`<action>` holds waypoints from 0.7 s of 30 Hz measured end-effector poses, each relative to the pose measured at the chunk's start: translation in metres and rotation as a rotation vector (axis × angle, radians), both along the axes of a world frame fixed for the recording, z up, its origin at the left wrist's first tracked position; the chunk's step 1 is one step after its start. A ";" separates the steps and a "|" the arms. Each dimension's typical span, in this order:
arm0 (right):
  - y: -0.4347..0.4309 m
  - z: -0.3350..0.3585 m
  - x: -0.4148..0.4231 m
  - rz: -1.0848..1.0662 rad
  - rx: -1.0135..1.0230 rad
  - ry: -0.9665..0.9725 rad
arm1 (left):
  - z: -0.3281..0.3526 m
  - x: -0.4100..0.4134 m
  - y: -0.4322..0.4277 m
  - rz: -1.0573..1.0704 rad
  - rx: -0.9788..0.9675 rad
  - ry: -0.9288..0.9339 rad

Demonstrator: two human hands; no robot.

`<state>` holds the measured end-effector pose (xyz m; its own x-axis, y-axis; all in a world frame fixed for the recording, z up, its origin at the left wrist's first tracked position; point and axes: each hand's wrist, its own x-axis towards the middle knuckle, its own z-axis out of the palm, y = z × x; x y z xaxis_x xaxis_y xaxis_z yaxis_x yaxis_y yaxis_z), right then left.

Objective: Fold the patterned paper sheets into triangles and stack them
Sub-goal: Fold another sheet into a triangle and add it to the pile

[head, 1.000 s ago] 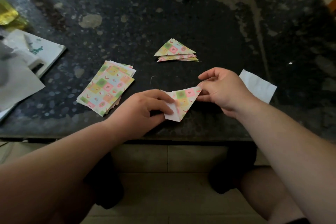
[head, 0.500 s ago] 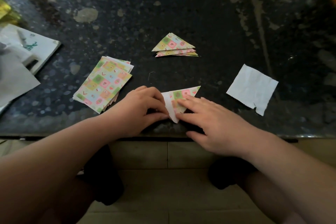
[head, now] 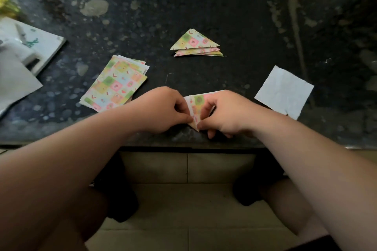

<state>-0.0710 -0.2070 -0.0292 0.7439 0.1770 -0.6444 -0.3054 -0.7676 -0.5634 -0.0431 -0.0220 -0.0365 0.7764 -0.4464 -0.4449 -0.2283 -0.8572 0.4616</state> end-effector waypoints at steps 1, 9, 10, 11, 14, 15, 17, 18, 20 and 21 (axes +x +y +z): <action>0.002 -0.001 0.000 -0.006 0.000 0.027 | 0.001 0.001 -0.002 0.017 0.010 0.009; 0.003 0.001 0.006 -0.046 -0.010 0.127 | 0.001 0.004 -0.010 0.111 0.026 0.077; 0.003 0.001 0.006 -0.048 -0.006 0.127 | 0.002 0.004 -0.010 0.113 0.029 0.079; 0.003 0.001 0.006 -0.049 -0.001 0.127 | 0.002 0.005 -0.010 0.113 0.032 0.079; 0.003 0.001 0.004 -0.040 -0.003 0.115 | 0.001 0.004 -0.009 0.113 0.032 0.075; 0.004 0.002 0.004 -0.030 -0.008 0.112 | 0.001 0.004 -0.009 0.114 0.033 0.071; 0.004 0.003 0.004 -0.013 -0.015 0.114 | -0.001 0.004 -0.010 0.117 0.033 0.063; 0.004 0.004 0.004 -0.015 -0.010 0.117 | -0.001 0.004 -0.011 0.117 0.033 0.060; 0.002 0.005 0.003 -0.042 0.022 0.131 | -0.002 0.004 -0.011 0.120 0.031 0.056; 0.002 0.005 0.003 -0.053 0.039 0.140 | -0.002 0.004 -0.011 0.124 0.030 0.058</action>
<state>-0.0683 -0.2055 -0.0237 0.6564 0.1667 -0.7358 -0.4227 -0.7266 -0.5417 -0.0388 -0.0328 -0.0390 0.7975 -0.3348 -0.5019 -0.0939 -0.8906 0.4450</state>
